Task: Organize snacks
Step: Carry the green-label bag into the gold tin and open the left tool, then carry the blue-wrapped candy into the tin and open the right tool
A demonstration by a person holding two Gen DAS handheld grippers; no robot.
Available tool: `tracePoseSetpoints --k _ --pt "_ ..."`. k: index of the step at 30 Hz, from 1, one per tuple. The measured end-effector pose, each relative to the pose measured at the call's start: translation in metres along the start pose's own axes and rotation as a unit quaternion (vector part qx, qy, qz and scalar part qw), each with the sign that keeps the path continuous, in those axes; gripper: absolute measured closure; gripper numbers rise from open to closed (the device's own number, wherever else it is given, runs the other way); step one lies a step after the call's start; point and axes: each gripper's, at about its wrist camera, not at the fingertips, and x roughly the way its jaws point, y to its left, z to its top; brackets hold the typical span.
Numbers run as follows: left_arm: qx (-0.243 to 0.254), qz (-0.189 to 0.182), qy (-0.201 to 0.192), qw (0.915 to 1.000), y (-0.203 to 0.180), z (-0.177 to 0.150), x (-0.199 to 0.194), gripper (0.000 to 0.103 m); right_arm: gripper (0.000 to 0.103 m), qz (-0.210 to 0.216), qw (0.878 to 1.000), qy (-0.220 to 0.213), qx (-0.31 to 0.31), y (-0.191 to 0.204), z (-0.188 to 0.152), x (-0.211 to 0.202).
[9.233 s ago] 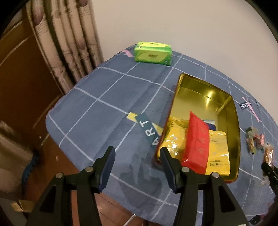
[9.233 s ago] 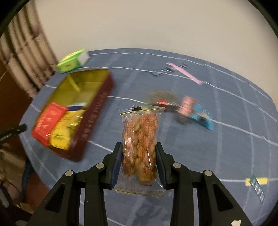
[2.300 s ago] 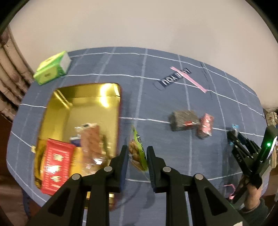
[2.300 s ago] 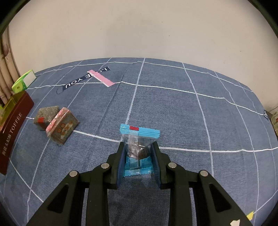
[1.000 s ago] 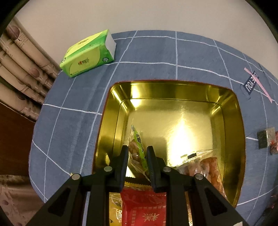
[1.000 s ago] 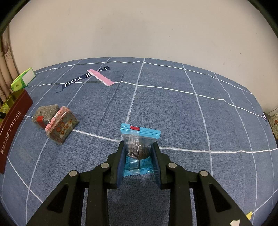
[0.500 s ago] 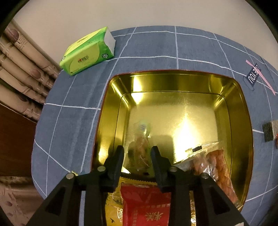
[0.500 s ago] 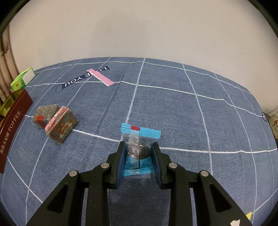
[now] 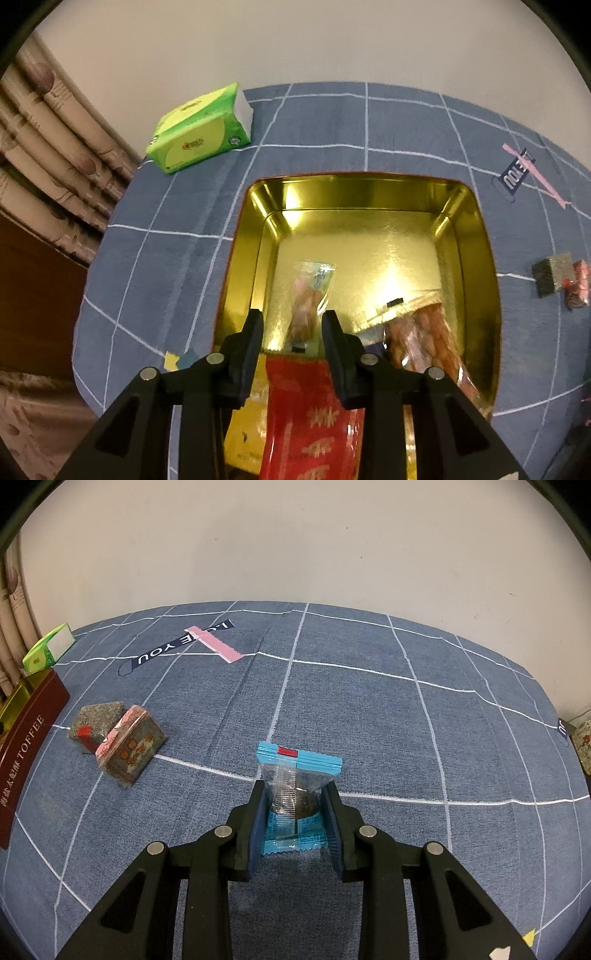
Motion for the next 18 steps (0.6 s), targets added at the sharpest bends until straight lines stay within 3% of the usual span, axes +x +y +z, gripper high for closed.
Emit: tracePoseSetpoints --k 9,13,18 --pt "-0.036 0.008 -0.039 0.9986 0.023 -0.028 -0.037 0.069 0.076 -0.002 1.0 0.0 -0.001 0.001 0.0 0.0" --pt "-0.053 0.013 -0.049 0.9973 0.033 -0.047 -0.05 0.053 0.076 -0.001 1.0 0.0 -0.001 0.001 0.001 0.001" --pt "-0.068 0.014 -0.055 0.9961 0.046 -0.072 -0.059 0.053 0.077 -0.002 1.0 0.0 -0.002 0.0 0.001 0.001"
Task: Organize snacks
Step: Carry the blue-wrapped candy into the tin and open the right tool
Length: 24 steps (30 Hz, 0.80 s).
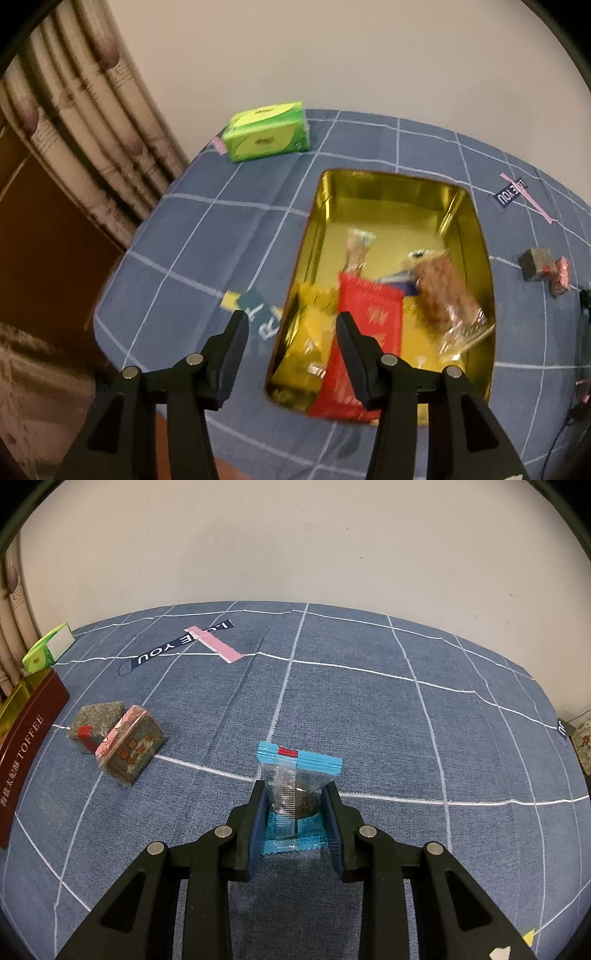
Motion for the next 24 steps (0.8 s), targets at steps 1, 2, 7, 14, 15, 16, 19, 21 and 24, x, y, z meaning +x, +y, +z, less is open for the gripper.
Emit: tracePoseSetpoints --k 1,2,7,14,15,16,19,21,24 --pt "-0.006 0.0 0.002 1.0 0.005 -0.004 -0.001 0.053 0.077 0.0 1.0 0.0 0.002 0.0 0.0 0.0" --pt "-0.012 0.001 0.003 0.9999 0.01 -0.007 -0.001 0.053 0.077 0.0 1.0 0.0 0.004 -0.001 0.0 0.0" --pt "-0.047 0.008 0.007 0.9989 0.036 -0.024 -0.002 0.053 0.079 -0.012 1.0 0.005 -0.001 0.003 0.002 -0.001" --pt "-0.086 0.001 0.023 0.996 0.058 -0.037 0.005 0.053 0.08 -0.04 0.999 0.024 -0.011 0.013 0.007 -0.002" --pt "-0.086 0.002 0.022 0.9961 0.057 -0.038 0.005 0.053 0.08 -0.043 0.999 0.023 -0.012 0.014 0.008 -0.004" --pt "-0.085 0.001 0.023 0.9961 0.057 -0.038 0.006 0.053 0.08 -0.045 0.999 0.022 -0.012 0.015 0.009 -0.006" --pt "-0.091 -0.005 0.021 0.9956 0.059 -0.04 0.006 0.053 0.08 -0.037 0.999 0.015 -0.006 0.022 0.016 -0.022" --pt "-0.093 -0.004 0.023 0.9954 0.06 -0.041 0.008 0.053 0.08 -0.025 1.0 0.006 -0.006 0.032 0.021 -0.034" --pt "-0.098 -0.008 0.026 0.9948 0.062 -0.041 0.008 0.053 0.08 0.009 1.0 -0.005 -0.011 0.053 0.031 -0.053"
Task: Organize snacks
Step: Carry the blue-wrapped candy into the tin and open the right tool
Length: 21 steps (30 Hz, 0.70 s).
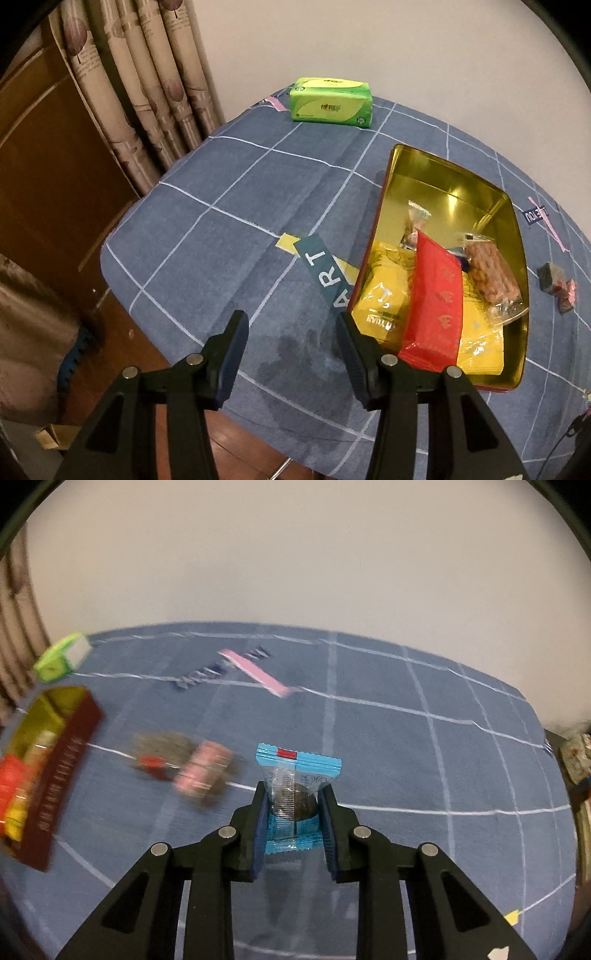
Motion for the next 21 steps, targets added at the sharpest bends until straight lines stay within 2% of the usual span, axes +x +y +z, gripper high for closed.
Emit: tracePoseSetpoints --k 5,13,21 --pt "-0.014 0.005 -0.001 0.9999 0.006 -0.001 -0.001 0.052 0.08 0.062 0.998 -0.005 -0.021 0.051 0.015 -0.02" --pt "-0.057 0.014 0.006 0.9982 0.026 -0.001 0.003 0.052 0.08 0.171 0.983 0.016 -0.068 0.16 0.021 -0.034" --pt "-0.072 0.023 0.006 0.9971 0.034 -0.002 0.003 0.052 0.08 0.206 0.972 0.034 -0.108 0.233 0.025 -0.024"
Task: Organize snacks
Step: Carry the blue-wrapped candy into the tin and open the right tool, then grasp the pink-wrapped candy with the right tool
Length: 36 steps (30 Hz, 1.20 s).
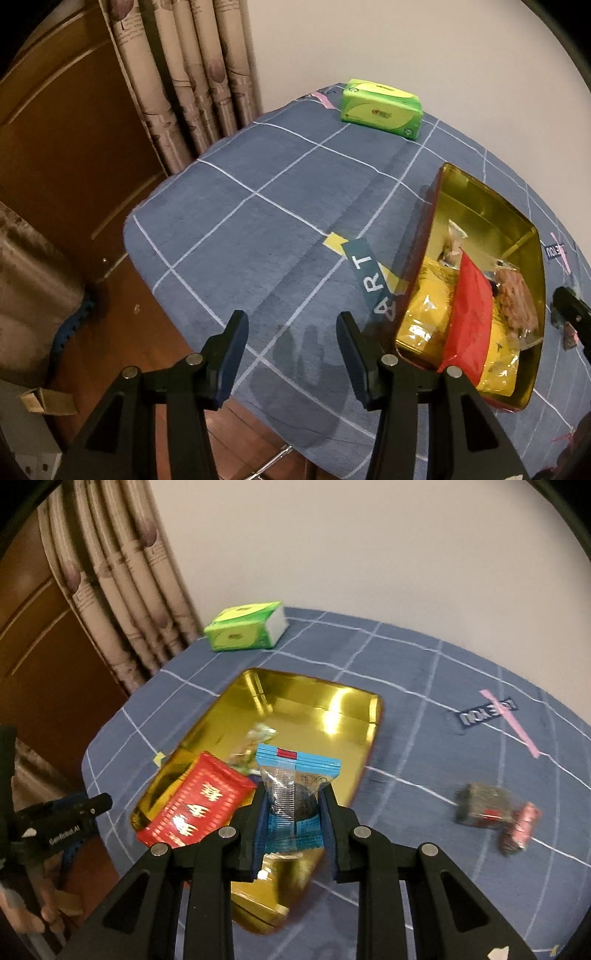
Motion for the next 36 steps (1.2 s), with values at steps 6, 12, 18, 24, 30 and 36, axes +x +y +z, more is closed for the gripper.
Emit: tracePoseSetpoints --k 6,12,18,24,30,36 --pt "0.001 0.002 0.008 1.0 0.0 0.0 0.003 0.052 0.08 0.017 1.0 0.024 -0.006 0.014 0.005 0.023" --pt "0.0 0.003 0.011 0.9999 0.0 0.0 0.005 0.052 0.079 0.012 0.999 0.029 -0.014 0.025 0.01 0.037" --pt "0.004 0.0 0.012 0.9999 -0.003 -0.001 0.006 0.052 0.077 0.01 0.999 0.034 -0.017 0.031 0.009 0.043" --pt "0.006 0.0 0.013 0.9999 -0.004 -0.001 0.006 0.052 0.073 0.011 0.999 0.038 -0.022 0.033 0.006 0.046" --pt "0.008 -0.001 0.013 0.9999 -0.004 -0.001 0.006 0.052 0.061 0.012 1.0 0.021 -0.02 0.03 0.006 0.032" --pt "0.006 -0.003 0.015 0.9999 -0.002 -0.001 0.007 0.052 0.061 -0.002 1.0 -0.012 -0.005 0.005 0.003 -0.001"
